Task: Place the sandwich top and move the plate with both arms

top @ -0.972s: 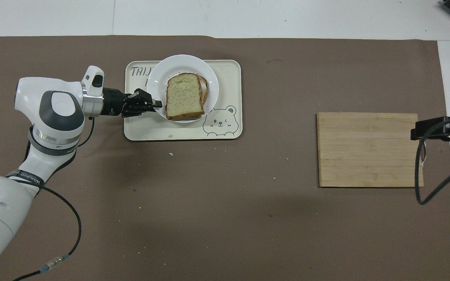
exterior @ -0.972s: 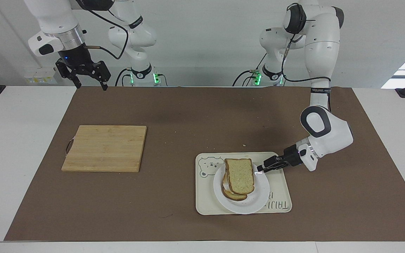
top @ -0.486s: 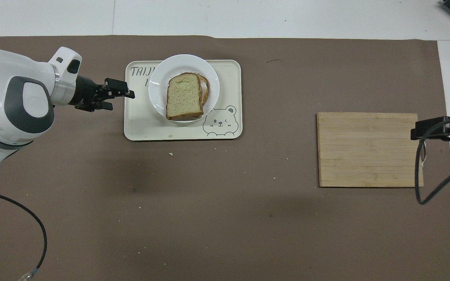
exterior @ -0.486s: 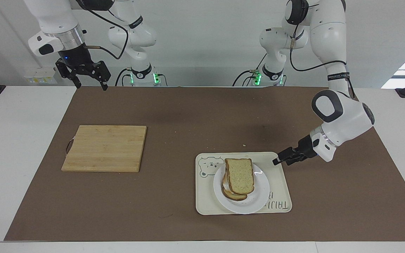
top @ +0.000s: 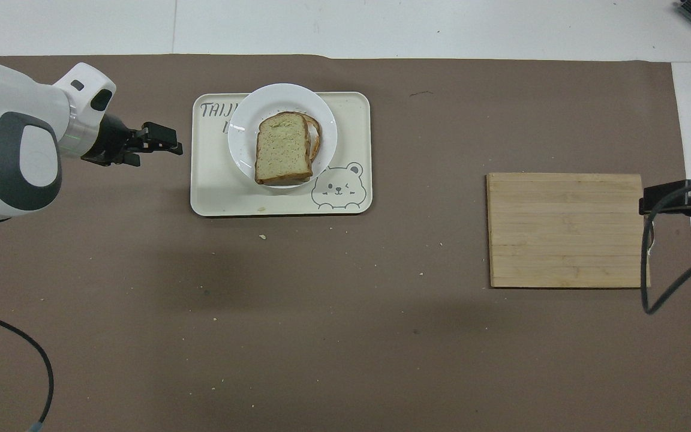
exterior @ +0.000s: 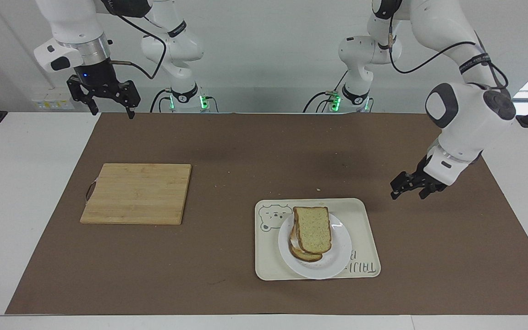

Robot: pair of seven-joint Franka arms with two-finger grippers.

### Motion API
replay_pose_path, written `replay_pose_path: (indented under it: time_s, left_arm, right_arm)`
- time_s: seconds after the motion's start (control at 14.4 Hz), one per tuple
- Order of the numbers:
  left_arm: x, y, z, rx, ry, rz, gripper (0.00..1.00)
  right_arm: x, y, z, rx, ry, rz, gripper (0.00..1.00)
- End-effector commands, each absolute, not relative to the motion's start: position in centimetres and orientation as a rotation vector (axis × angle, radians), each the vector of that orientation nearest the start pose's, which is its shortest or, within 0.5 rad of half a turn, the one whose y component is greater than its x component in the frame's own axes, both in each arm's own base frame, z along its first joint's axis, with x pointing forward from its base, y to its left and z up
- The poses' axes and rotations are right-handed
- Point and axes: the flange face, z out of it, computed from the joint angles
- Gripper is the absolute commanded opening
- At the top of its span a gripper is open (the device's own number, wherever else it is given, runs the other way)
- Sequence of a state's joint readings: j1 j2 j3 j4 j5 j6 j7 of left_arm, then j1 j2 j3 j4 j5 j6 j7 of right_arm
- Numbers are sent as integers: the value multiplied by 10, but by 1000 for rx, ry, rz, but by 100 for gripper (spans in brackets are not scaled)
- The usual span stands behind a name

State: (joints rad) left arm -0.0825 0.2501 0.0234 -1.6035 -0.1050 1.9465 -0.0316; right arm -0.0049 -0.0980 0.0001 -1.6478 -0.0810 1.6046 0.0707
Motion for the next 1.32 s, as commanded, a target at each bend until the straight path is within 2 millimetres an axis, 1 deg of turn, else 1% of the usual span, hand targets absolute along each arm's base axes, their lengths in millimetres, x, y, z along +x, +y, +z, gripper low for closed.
replay_pose_path:
  time_s: [0.0,0.14,0.28,0.35,0.42,0.56,0.62,0.76,0.9,1.11,1.25]
  left_arm:
    - [622,-39,543,-3153,24,-164,100]
    - [602,-37,578,-3137,35,-176,100]
    - [580,-35,606,-3140,39,-166,100]
    - [568,-34,614,-3142,46,-138,100]
    - [561,-34,612,-3143,27,-85,100]
    - [556,-35,621,-3141,55,-77,100]
    - [553,-35,623,-3133,58,-44,100]
    - [547,-43,634,-3087,95,-2,100]
    - [547,-44,634,-3104,94,-8,100]
    - [545,-35,632,-3136,63,14,100]
    - [544,-35,632,-3135,62,14,100]
  right_arm:
    - [523,-7,644,-3183,84,-104,100]
    - [520,-6,644,-3161,92,-86,100]
    - [521,-12,643,-3161,102,-83,100]
    - [520,-12,644,-3163,102,-85,100]
    - [520,-12,643,-3163,102,-83,100]
    - [520,-13,643,-3169,102,-83,100]
    - [520,-13,643,-3169,102,-83,100]
    - [520,-13,643,-3169,102,-83,100]
    - [520,-13,643,-3169,102,-83,100]
    - [520,-14,643,-3169,104,-83,100]
    - [520,-15,643,-3173,107,-83,100]
